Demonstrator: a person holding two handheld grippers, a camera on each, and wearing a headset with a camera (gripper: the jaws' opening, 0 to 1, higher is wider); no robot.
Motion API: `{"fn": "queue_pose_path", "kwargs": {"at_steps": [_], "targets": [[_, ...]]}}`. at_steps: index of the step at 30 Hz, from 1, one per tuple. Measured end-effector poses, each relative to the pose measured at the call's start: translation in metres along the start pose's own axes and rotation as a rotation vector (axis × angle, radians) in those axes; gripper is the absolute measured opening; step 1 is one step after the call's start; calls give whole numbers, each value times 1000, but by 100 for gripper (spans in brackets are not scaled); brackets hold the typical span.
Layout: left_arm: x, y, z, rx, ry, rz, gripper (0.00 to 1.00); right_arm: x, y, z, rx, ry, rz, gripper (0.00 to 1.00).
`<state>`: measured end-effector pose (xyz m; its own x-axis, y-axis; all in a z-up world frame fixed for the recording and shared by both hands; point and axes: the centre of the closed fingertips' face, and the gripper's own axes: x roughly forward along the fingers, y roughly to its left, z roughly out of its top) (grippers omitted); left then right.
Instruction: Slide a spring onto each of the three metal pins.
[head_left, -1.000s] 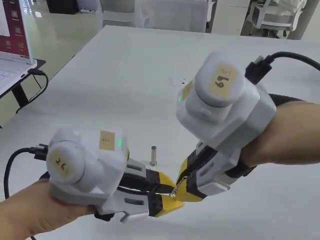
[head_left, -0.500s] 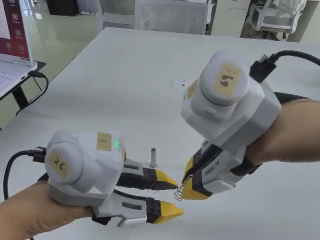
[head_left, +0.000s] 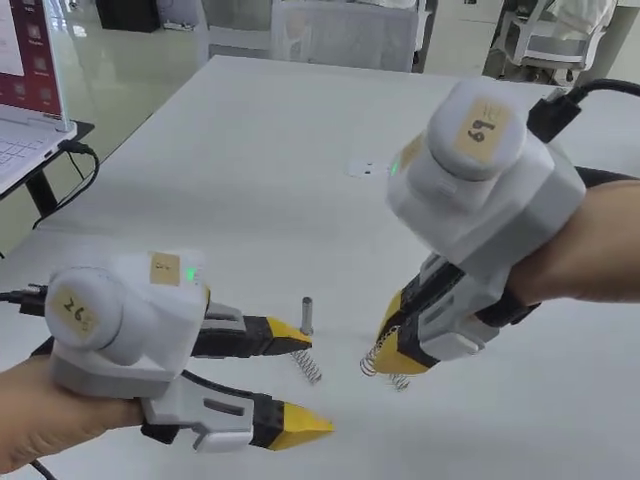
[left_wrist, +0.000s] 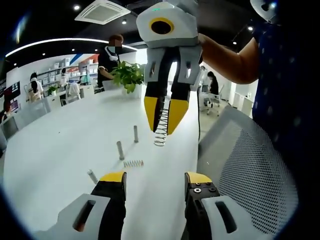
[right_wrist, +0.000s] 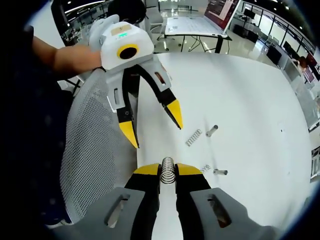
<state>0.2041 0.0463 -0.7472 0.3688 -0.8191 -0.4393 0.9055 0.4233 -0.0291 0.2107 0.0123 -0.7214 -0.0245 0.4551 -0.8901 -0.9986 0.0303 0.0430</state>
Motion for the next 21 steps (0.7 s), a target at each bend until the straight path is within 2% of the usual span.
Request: {"fn": "queue_pose_path", "kwargs": {"at_steps": [12, 21], "targets": [[-20, 21, -14, -62, -35, 112, 60, 3, -19, 8, 11, -2, -15, 8], [-30, 27, -20, -92, -65, 165, 67, 10, -39, 17, -4, 18, -37, 9]]}}
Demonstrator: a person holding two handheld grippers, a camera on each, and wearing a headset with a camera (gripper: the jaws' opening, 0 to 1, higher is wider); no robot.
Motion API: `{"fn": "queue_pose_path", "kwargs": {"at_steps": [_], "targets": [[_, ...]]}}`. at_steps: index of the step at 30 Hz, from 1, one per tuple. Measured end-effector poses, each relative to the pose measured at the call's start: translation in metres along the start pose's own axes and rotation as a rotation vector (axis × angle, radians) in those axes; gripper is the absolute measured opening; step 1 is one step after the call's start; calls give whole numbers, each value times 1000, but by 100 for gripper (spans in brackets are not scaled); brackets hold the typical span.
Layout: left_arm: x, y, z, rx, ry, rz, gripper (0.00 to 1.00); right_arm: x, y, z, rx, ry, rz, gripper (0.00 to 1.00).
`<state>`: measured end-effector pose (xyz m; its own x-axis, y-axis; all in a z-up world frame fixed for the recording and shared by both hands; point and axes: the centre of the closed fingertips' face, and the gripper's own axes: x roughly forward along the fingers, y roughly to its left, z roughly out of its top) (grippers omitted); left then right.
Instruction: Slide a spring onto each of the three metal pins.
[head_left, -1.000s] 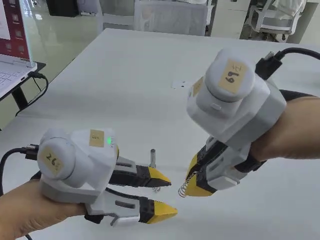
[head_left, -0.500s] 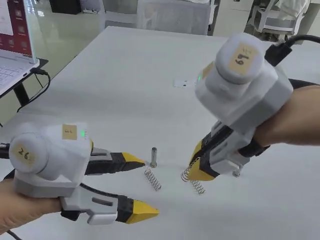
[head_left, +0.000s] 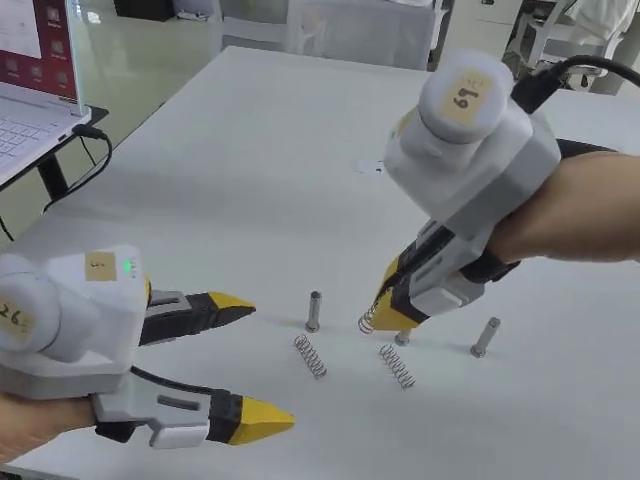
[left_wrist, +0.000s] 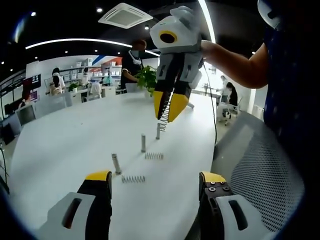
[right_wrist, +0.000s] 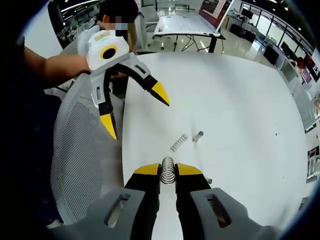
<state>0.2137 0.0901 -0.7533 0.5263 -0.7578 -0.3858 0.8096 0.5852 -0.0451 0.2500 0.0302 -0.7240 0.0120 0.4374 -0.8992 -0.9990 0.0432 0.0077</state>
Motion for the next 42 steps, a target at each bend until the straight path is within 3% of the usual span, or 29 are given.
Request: {"fn": "queue_pose_path", "kwargs": {"at_steps": [7, 11, 17, 35, 42], "targets": [[-3, 3, -2, -23, -23, 30, 71, 5, -19, 11, -17, 14, -17, 9], [-5, 4, -1, -31, -37, 41, 73, 11, -30, 13, -41, 50, -54, 9], [-5, 1, 2, -33, -54, 46, 75, 23, -43, 17, -66, 90, -68, 9], [-1, -6, 6, -40, -66, 37, 79, 64, -61, 28, -59, 141, -36, 9], [-1, -5, 6, -45, -71, 43, 81, 70, -63, 26, -45, 152, -24, 9]]}}
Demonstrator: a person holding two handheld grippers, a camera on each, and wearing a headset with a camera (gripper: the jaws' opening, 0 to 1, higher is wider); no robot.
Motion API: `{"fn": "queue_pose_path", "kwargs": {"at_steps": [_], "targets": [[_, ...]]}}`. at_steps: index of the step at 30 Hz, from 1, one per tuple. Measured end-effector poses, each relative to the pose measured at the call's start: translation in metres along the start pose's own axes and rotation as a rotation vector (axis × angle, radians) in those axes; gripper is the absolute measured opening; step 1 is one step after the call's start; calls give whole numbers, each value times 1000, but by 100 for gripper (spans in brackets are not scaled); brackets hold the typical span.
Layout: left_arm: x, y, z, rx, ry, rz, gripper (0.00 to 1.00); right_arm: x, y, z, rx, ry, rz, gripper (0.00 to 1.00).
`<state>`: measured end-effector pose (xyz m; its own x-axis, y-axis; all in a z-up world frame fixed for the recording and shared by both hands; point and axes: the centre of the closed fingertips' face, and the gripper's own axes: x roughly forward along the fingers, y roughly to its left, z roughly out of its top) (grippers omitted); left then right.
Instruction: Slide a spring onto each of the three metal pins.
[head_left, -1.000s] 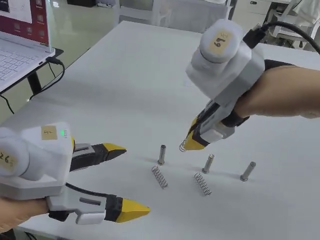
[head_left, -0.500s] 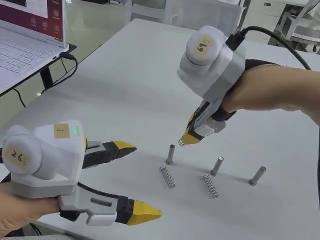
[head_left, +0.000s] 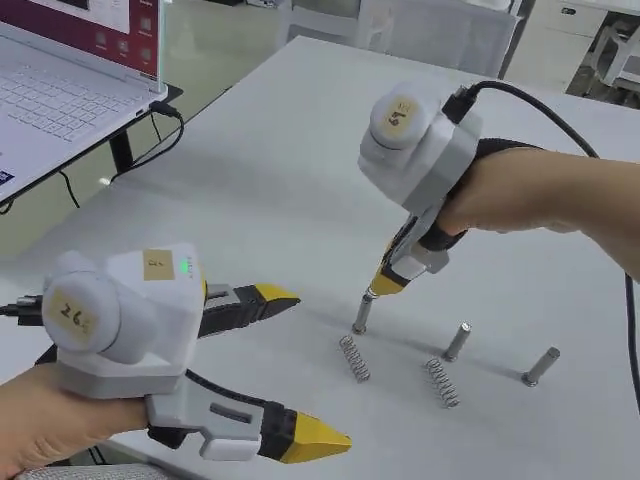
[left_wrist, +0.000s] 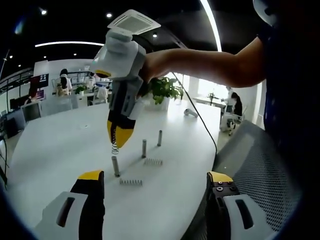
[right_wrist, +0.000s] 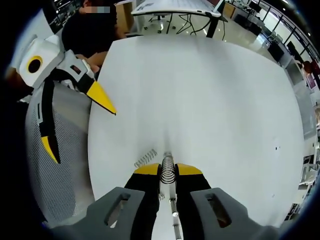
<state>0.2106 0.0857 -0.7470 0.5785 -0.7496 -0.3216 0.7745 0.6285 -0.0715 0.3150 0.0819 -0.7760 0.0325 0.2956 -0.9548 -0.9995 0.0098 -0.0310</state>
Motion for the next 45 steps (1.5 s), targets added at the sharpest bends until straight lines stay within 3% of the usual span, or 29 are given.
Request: {"fn": "queue_pose_path", "kwargs": {"at_steps": [18, 37, 45], "targets": [[-2, 3, 1, -8, -8, 5, 78, 22, -8, -1, -8, 47, 26, 9], [-2, 0, 1, -10, -9, 9, 77, 55, 7, -10, -31, 120, 11, 9], [-2, 0, 1, -10, -9, 8, 76, 65, 3, -15, -18, 120, 11, 9]]}}
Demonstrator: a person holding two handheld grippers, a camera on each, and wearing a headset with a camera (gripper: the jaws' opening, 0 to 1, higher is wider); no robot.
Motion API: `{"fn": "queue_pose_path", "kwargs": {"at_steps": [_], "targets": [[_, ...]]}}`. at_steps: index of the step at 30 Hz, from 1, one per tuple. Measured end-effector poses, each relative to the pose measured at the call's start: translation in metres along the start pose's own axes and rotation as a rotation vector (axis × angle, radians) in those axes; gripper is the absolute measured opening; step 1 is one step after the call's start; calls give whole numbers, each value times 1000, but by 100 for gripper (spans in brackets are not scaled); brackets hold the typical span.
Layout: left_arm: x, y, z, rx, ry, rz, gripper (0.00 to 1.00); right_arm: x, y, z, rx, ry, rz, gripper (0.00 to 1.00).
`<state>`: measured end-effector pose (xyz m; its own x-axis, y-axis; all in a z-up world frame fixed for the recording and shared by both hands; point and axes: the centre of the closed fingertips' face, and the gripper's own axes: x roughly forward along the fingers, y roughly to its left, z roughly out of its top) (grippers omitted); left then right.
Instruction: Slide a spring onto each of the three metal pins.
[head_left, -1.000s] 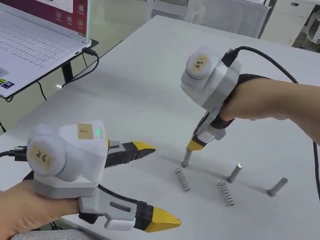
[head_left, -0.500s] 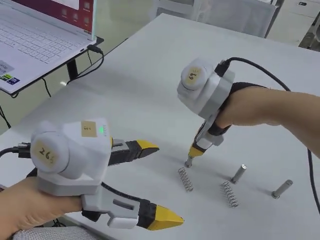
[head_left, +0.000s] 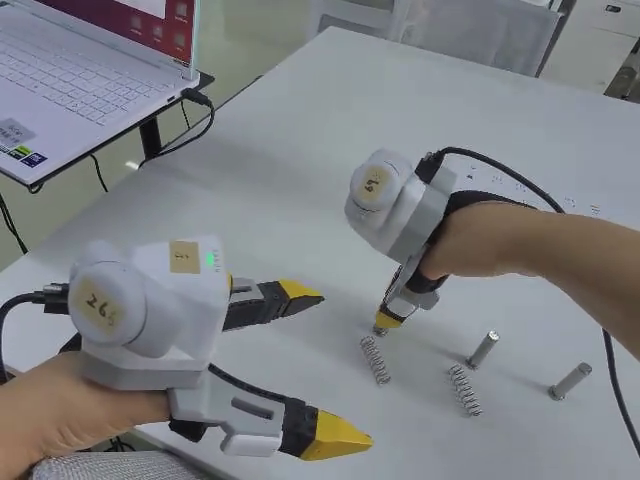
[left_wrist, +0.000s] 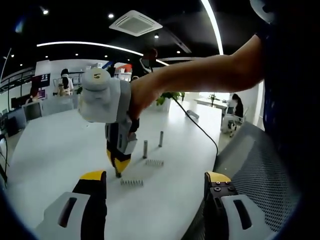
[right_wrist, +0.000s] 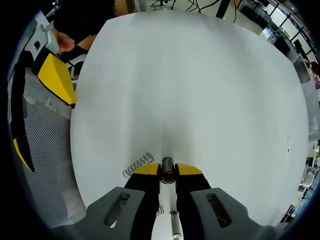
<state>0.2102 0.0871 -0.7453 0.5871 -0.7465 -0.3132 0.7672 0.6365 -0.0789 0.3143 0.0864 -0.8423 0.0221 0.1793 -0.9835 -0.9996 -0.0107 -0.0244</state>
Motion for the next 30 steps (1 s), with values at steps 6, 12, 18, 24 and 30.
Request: {"fn": "queue_pose_path", "kwargs": {"at_steps": [6, 12, 18, 24, 30], "targets": [[0, 0, 1, 1, 2, -1, 76, 1, -1, 1, 2, -10, 3, 9], [0, 1, 1, 0, 2, 0, 76, 2, -5, 1, 6, -23, -2, 13], [0, 1, 0, 1, 3, 0, 75, -3, -4, -4, 15, -39, -16, 17], [1, 0, -2, 5, 11, -11, 75, -10, -3, -10, 55, -68, -29, 18], [2, -1, -3, 9, 18, -15, 75, -12, 1, -18, 91, -94, -35, 18]]}}
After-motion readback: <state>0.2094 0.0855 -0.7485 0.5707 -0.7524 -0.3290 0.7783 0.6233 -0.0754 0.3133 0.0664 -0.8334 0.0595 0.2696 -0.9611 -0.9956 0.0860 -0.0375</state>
